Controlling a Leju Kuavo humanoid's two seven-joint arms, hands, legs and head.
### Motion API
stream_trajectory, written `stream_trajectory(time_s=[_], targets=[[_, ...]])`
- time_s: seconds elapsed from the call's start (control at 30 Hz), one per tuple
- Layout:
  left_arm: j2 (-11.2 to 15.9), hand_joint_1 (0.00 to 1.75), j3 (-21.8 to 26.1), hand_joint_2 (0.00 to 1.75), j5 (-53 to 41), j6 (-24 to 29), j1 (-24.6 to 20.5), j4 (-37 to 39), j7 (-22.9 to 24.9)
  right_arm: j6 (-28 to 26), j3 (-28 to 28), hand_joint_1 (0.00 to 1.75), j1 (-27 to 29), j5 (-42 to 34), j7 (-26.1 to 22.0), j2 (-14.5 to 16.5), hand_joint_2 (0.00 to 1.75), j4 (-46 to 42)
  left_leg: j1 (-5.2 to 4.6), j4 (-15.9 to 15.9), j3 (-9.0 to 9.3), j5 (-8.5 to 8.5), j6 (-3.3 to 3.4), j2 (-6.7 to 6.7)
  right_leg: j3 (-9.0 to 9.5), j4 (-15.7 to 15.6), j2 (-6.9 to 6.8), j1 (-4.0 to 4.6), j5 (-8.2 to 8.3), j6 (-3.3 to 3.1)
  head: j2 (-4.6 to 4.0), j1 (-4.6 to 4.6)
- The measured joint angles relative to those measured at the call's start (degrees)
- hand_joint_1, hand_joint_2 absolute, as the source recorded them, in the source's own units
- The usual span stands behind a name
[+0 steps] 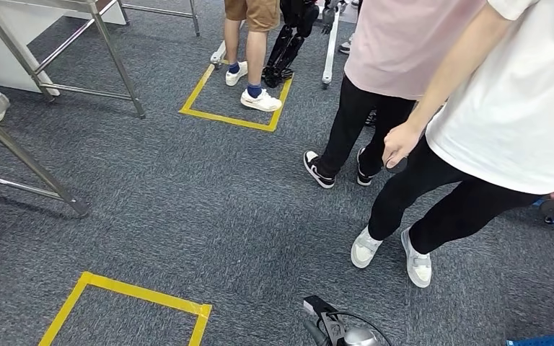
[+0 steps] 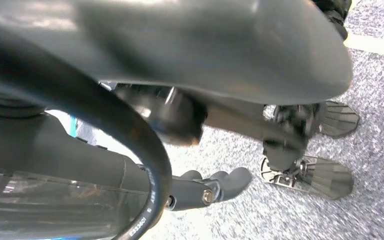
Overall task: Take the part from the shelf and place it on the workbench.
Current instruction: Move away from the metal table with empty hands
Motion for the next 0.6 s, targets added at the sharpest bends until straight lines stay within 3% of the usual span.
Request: stream_trajectory(time_s=[0.07, 0.1, 0.13, 0.17, 0.2, 0.27, 0.33, 0.37, 0.43, 0.5, 0.6], targets=[[-0.01, 0.0, 0.01, 0.0, 0.0, 0.01, 0.01, -0.01, 0.32, -0.01, 0.01, 0.0, -0.14, 0.0, 0.0, 0.01, 0.0, 0.0, -0.14, -0.09, 0.1, -0.06, 0.4, 1.23, -3.33, 6.54, -2.11, -0.11, -3.1, 0.21, 0.01, 0.24], [-0.01, 0.0, 0.01, 0.0, 0.0, 0.01, 0.04, -0.01, 0.31, 0.0, 0.02, 0.0, -0.2, 0.0, 0.0, 0.02, 0.0, 0.0, -0.23, -0.08, 0.1, -0.12, 0.49, 1.88, -5.31, 10.35, -2.5, -0.22, -4.49, 0.26, 0.01, 0.27], [-0.01, 0.0, 0.01, 0.0, 0.0, 0.01, 0.06, -0.01, 0.31, -0.01, 0.02, 0.0, -0.16, 0.0, 0.01, 0.02, 0.0, 0.0, -0.3, -0.07, 0.13, -0.19, 0.53, 2.49, -6.78, 13.05, -2.68, -0.32, -5.11, 0.29, 0.01, 0.27], [-0.01, 0.0, 0.01, 0.0, 0.0, 0.01, 0.04, -0.01, 0.32, 0.0, 0.02, 0.0, -0.1, 0.0, 0.02, 0.02, 0.0, 0.0, -0.33, -0.07, 0.18, -0.28, 0.55, 3.06, -7.27, 13.77, -2.79, -0.37, -4.7, 0.29, 0.01, 0.27], [-0.01, 0.0, 0.01, 0.0, 0.01, 0.01, 0.01, -0.01, 0.32, -0.01, 0.02, 0.0, -0.05, 0.0, 0.02, 0.02, 0.0, 0.0, -0.35, -0.07, 0.29, -0.39, 0.52, 3.55, -6.68, 12.38, -2.96, -0.39, -3.41, 0.28, 0.01, 0.28], [-0.01, 0.0, 0.01, 0.0, 0.05, 0.01, -0.06, -0.01, 0.32, -0.01, 0.02, 0.0, -0.1, -0.01, 0.02, 0.01, 0.0, 0.0, -0.37, -0.11, 0.66, -0.71, 0.28, 4.43, -3.02, 5.04, -4.52, -0.23, 0.17, 0.2, 0.02, 0.28], [-0.01, 0.0, 0.01, 0.0, 0.1, 0.01, -0.08, -0.01, 0.27, -0.01, 0.02, 0.0, -0.34, -0.03, 0.01, 0.02, 0.0, 0.0, -0.64, -0.14, 0.89, -1.03, -0.21, 5.26, -0.13, -0.79, -6.56, 0.45, 1.64, 0.04, 0.03, 0.31], [-0.01, 0.0, 0.01, 0.0, 0.12, 0.01, -0.08, 0.0, 0.27, -0.01, 0.02, 0.0, -0.41, -0.03, 0.0, 0.03, 0.0, 0.0, -0.77, -0.22, 0.96, -1.14, -0.45, 5.68, 0.25, -1.72, -7.03, 0.78, 1.46, -0.02, 0.04, 0.28], [-0.03, 0.0, 0.01, 0.0, 0.13, 0.01, -0.11, 0.0, 0.31, -0.01, 0.02, 0.0, -0.24, -0.04, 0.01, 0.04, 0.0, 0.0, -0.79, -0.36, 1.19, -1.39, -0.97, 6.47, 0.33, -2.1, -6.2, 0.89, 1.45, -0.37, 0.06, 0.21], [-0.07, 0.0, 0.01, 0.0, 0.13, 0.03, -0.2, -0.01, 0.34, -0.02, -0.02, 0.0, -0.04, -0.04, 0.01, -0.01, 0.0, 0.0, -0.55, 1.27, 0.8, -2.71, -1.33, 5.39, 0.64, -2.45, -5.22, 0.67, 1.53, -1.05, 0.07, 0.13], [-0.07, 0.0, 0.02, 0.0, 0.14, 0.07, -0.11, 0.01, 0.21, -0.02, -0.05, 0.0, -0.28, -0.08, 0.0, 0.06, 0.0, 0.0, -0.54, 11.27, -3.89, -7.4, -1.39, 2.56, 0.98, -2.58, -3.68, 0.6, 1.47, -1.99, 0.08, -0.05]])
